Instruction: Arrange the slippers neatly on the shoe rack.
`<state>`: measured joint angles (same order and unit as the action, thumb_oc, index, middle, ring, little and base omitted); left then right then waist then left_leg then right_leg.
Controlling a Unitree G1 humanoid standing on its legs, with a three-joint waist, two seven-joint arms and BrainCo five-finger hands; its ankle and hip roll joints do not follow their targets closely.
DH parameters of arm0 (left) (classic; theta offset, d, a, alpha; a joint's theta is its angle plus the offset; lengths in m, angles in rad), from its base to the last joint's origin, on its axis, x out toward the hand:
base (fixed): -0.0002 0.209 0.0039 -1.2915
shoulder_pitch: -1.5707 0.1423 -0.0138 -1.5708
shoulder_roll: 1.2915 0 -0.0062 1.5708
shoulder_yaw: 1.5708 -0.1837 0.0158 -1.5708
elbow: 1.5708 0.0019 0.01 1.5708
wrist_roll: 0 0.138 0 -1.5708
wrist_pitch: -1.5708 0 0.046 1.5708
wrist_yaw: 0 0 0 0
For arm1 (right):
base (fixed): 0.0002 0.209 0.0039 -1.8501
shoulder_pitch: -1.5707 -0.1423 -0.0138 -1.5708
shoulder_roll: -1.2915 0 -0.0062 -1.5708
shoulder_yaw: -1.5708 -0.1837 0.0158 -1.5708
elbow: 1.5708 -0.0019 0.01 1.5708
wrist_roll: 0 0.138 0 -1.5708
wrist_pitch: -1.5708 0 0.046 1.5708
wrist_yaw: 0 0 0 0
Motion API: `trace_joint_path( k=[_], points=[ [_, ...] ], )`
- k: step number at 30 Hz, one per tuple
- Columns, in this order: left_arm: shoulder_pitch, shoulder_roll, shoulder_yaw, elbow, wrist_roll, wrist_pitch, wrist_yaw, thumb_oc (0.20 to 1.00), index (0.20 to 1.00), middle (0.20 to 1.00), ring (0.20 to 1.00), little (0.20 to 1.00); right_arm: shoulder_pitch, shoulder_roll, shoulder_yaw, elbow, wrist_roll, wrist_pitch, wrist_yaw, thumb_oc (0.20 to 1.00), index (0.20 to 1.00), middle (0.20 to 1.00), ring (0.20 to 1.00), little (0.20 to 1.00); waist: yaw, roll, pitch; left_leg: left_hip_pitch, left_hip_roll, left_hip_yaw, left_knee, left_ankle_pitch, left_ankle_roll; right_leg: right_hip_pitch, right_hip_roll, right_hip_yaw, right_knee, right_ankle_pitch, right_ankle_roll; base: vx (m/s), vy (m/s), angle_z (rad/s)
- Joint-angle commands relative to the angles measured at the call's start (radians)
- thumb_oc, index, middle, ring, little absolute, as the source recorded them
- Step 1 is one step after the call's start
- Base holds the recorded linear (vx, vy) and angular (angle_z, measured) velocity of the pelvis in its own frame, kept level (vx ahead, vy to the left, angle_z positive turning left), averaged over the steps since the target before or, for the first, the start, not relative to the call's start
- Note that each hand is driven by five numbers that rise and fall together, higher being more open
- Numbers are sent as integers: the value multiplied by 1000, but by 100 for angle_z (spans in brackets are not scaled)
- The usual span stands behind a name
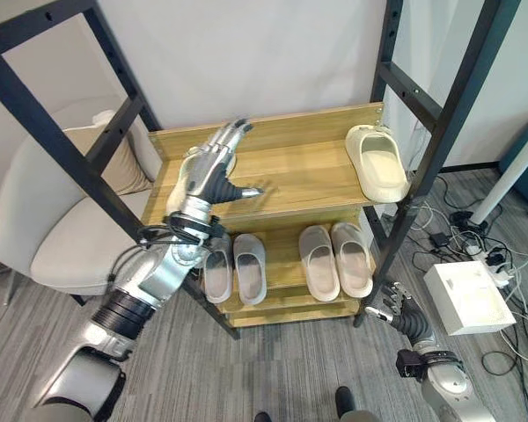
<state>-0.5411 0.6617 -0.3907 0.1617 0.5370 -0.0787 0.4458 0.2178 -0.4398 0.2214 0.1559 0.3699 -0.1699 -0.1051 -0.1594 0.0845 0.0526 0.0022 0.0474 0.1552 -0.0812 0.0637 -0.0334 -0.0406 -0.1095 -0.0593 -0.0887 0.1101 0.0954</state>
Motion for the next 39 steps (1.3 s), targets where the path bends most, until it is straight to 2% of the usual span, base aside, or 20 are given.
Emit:
trace_joint_path(
  k=[1,2,8,16,20,31,32,33,39],
  points=[
    [-142,46,-3,57,199,62,75,1000,1000,1000,1000,1000,-61,-23,-15,-48,-3,-85,0,1000,1000,1000,1000,1000,11,-34,18,22,11,-47,-6,-98,-26,49,-22,-22,7,-92,67,0,0,0],
    [-192,103,-31,140,300,110,65,1000,1000,1000,1000,1000,-67,-42,-14,-55,8,-89,11,1000,1000,1000,1000,1000,3,-37,25,16,14,-41,-6,-100,-25,37,-21,-14,7,-89,72,-2,23,-6],
    [-307,183,-72,281,352,156,32,1000,1000,1000,1000,1000,-43,-49,-37,-57,18,-84,30,1000,1000,1000,1000,1000,-8,-44,26,13,12,-31,-6,-106,-23,26,-24,-9,10,-88,74,25,12,-8],
    [-344,198,-52,354,322,186,41,1000,1000,1000,1000,1000,-31,-36,-39,-57,7,-77,34,1000,1000,1000,1000,1000,-16,-40,27,17,10,-20,-6,-113,-21,19,-25,4,9,-87,78,15,5,0],
    [-379,209,-73,406,315,201,49,1000,1000,1000,1000,1000,-32,-35,-38,-61,3,-77,32,1000,1000,1000,1000,1000,-22,-36,30,15,8,-13,-6,-115,-18,8,-25,13,9,-82,81,11,17,-13],
    [-538,242,-227,623,363,253,34,1000,1000,1000,1000,1000,-26,-55,-57,-92,30,-97,32,1000,1000,1000,1000,1000,-50,-41,65,-14,5,5,-6,-112,-10,-43,-21,41,18,-69,89,-9,25,-9],
    [-550,247,-238,643,361,254,28,395,395,395,395,395,-27,-58,-57,-94,30,-98,32,1000,1000,1000,1000,1000,-54,-42,70,-17,6,8,-6,-112,-8,-50,-20,45,19,-67,90,-22,32,-5],
    [-564,251,-254,666,358,254,25,200,200,200,200,200,-28,-59,-56,-96,34,-99,32,1000,1000,1000,1000,1000,-56,-44,74,-20,6,12,-6,-111,-7,-56,-20,48,20,-65,91,-31,33,-7],
    [-571,275,-272,666,331,224,1,200,200,200,200,200,-22,-46,-62,-101,51,-96,34,1000,1000,1000,1000,1000,-54,-52,77,-22,4,27,-6,-111,-4,-66,-21,60,19,-59,94,-3,15,-12]
  ],
)
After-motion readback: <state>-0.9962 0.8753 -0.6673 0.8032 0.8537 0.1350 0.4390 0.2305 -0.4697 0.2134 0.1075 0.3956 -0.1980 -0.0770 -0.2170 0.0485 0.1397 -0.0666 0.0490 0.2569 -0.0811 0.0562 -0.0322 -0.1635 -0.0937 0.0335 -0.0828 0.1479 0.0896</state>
